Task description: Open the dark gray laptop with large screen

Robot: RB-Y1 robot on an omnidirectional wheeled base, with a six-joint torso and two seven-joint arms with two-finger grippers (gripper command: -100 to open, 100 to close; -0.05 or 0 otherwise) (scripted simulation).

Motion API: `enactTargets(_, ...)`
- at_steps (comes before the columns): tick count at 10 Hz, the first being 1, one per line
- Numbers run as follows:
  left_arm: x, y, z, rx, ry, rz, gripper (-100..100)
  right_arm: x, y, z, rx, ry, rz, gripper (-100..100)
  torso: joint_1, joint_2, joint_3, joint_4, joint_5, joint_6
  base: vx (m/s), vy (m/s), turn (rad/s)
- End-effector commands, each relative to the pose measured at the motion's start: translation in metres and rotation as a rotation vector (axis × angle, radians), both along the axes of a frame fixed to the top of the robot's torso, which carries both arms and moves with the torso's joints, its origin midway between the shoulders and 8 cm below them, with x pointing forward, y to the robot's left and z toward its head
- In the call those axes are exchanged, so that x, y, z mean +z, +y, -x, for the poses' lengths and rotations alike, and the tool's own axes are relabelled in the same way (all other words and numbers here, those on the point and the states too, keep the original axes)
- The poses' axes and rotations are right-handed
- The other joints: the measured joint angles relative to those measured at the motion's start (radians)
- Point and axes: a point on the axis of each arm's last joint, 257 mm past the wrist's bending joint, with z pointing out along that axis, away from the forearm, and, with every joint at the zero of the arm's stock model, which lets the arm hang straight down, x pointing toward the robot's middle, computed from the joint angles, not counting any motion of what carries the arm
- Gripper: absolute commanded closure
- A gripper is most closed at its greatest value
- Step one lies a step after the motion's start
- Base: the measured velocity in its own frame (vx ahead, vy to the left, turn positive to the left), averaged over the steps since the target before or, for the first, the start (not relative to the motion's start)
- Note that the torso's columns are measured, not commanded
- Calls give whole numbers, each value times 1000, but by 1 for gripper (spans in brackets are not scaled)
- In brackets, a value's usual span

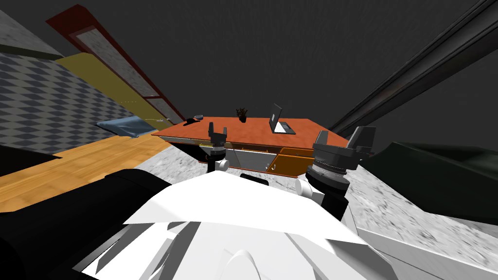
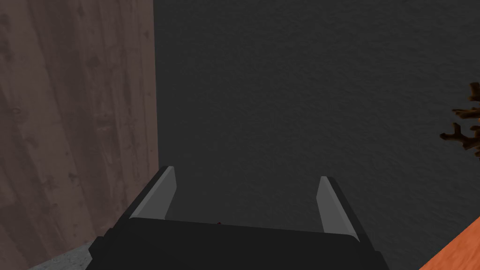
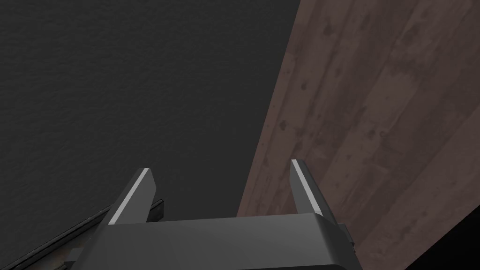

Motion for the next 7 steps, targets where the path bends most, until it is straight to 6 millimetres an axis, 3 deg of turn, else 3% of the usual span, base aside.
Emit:
enactTargets(1,0,0,0,0,0,0,0,0,0,0,0,0,0,0,0,40,-82,41,0,0,0,0,0)
enactTargets(7,0,0,0,0,0,0,0,0,0,0,0,0,0,0,0,470,-939,470,0,0,0,0,0)
